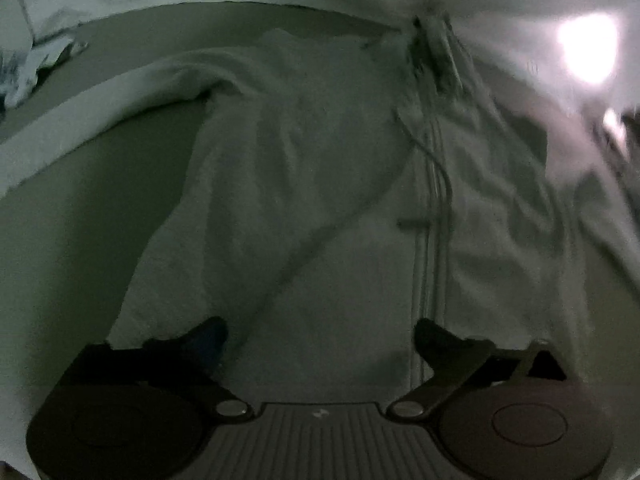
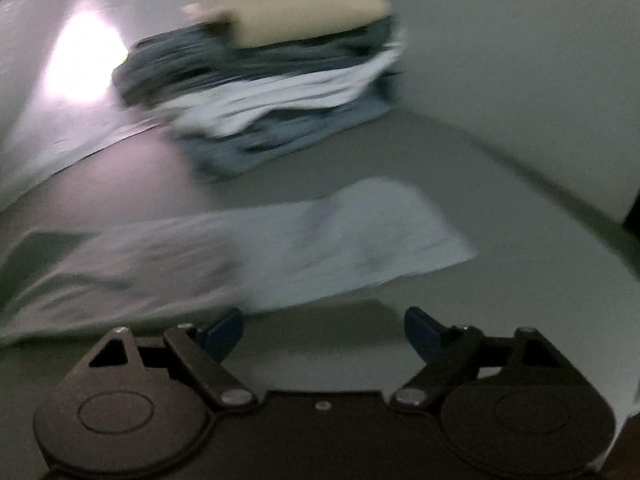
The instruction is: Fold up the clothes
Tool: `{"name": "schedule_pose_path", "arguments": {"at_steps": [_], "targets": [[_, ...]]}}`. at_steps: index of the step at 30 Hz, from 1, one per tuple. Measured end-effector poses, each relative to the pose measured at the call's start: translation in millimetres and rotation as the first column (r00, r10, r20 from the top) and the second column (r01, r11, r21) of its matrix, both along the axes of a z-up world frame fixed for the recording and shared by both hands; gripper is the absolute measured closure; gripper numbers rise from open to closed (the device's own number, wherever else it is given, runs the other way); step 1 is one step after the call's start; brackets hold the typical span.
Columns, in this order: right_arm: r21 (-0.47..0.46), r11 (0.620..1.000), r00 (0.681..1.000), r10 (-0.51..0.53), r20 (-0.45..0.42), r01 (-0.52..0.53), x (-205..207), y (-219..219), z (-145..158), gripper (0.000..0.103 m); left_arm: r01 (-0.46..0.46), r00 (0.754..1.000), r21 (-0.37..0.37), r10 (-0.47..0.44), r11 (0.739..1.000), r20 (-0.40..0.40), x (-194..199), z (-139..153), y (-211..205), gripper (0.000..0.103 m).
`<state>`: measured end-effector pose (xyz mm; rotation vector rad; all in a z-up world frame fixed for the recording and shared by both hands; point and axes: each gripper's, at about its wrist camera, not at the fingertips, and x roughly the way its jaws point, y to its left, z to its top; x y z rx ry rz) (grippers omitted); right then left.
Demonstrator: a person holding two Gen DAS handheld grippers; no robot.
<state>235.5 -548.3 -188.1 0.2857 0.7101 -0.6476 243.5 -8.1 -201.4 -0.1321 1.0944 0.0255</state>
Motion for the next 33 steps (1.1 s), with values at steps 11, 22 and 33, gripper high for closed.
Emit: {"name": "schedule_pose_path", "arguments": {"at_steps": [11,22,33], "targets": [[0.009,0.995,0.995,-0.104,0.015,0.103,31,-49,-14,0.020,-0.040,0.999,0.101,0.042,0.994,-0.020,-5,-5,-16,0.000],[-0.286,0.958,0.997,-0.041,-0.071,0.018,9,-45,1,0.089,-0.077,0.994,0.100,0.084,0.992,-0.070,2,-3,-18,0.000],[-0.324,0.943,0.970,-0.144,-0.197,0.075,18,-47,-8,0.026,-0.056,0.996,0.100,0.062,0.993,-0.058,5,-3,-19,0.000]]}}
